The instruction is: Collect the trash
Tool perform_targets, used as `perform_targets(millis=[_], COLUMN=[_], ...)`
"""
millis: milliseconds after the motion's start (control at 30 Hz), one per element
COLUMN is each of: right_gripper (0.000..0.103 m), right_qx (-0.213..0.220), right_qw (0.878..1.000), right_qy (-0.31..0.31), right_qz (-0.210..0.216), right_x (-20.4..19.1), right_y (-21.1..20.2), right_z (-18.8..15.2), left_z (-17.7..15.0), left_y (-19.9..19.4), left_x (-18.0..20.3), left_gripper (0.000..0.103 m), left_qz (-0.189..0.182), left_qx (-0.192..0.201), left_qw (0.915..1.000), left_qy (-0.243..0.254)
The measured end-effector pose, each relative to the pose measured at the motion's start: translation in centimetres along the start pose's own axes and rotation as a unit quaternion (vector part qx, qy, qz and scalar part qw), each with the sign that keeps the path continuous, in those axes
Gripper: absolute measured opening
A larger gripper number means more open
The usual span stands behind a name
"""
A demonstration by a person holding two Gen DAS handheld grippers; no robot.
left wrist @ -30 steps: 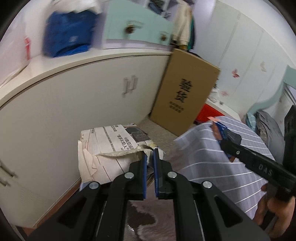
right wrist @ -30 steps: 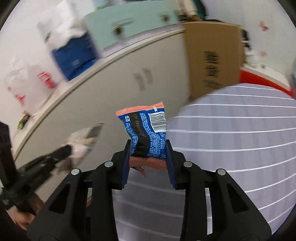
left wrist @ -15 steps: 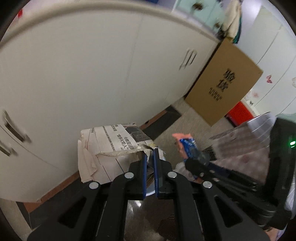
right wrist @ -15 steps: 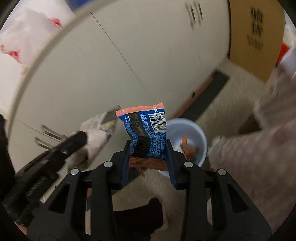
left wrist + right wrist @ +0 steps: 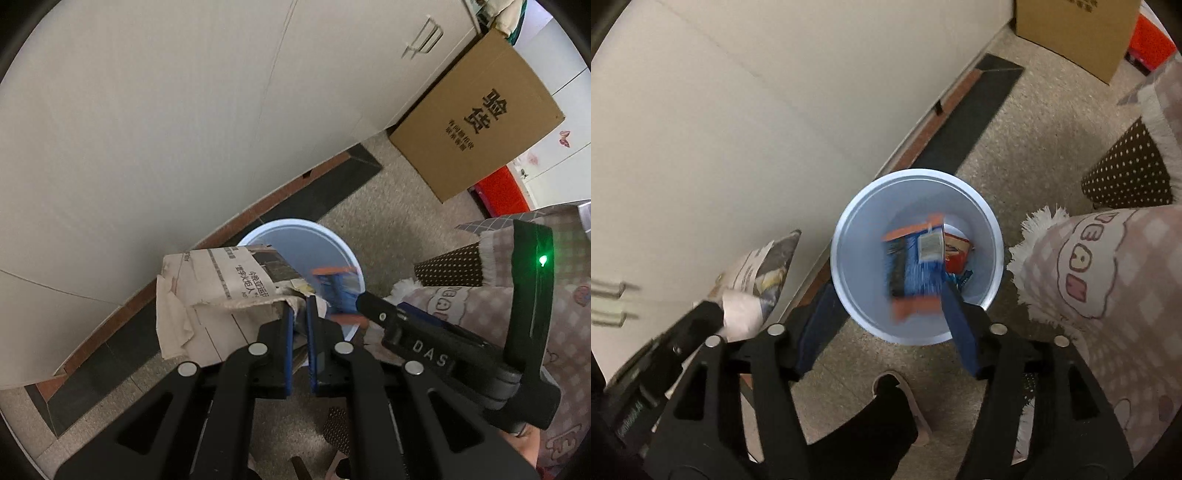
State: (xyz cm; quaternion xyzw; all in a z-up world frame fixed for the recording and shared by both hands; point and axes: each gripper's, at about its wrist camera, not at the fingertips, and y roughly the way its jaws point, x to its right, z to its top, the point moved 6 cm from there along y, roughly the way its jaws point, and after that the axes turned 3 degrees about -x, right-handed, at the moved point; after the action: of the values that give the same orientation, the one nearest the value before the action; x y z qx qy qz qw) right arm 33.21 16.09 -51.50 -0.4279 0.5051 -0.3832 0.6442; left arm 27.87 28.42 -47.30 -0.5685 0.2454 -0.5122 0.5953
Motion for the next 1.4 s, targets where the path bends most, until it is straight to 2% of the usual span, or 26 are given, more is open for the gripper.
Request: perform_targets(millis=[233,400,700,800,933,1133,1267,1400], right_gripper=[0.062,0.062,0.064,0.064,0.064,0.066,0.067,0.068], right_qx=[0.012,0.036,0.069,0.08,0.093,0.1,0.102,0.117], right_qw=[1.0,0.999,0.997,0.996,0.994,0.993,0.992,0.989], right_qy=[0.002,0.01,0.036,0.041,0.05,0.041,0.023,0.002], right_qz=[-0.012,-0.038,-0.011,0.002,0.018,0.044,0.074,0.088], right_x=[0.8,2.3,3.0,2.7,3.0,1.7,-0.8,-3.1], right_y=[-0.1,-1.9,-6.7,-8.6,-10.8,-13.6,-16.5,-19.9], right_z=[0.5,0.3,0.9,1.0,0.9,-0.1,-1.4,-2.6], left_z=[0.3,0.3,1.4,1.8,2.0,1.2,0.3,-0.4], left_y=[1.7,1.8,0.1,-0.8,-2.2,-6.8,-10.5,-15.9], left_x=[0.9,2.4,6.0,6.3,5.7,4.1,3.5,4.0], left_gripper=[0.006,0.006,0.009,0.02,0.053,0.056,0.063,0.064], left_qz=[-0.004,-0.01,-0.02,-0.029,-0.032,-0.01,0.019,0.025], left_qx=[-0.014,-0.017,-0.004,-0.002,0.0,0.027,0.046,0.086], left_qw=[0.9999,0.9996,0.999,0.9992,0.9995,0.9993,0.9983,0.9956], left_qy=[0.007,0.019,0.04,0.028,0.002,-0.024,-0.031,-0.026])
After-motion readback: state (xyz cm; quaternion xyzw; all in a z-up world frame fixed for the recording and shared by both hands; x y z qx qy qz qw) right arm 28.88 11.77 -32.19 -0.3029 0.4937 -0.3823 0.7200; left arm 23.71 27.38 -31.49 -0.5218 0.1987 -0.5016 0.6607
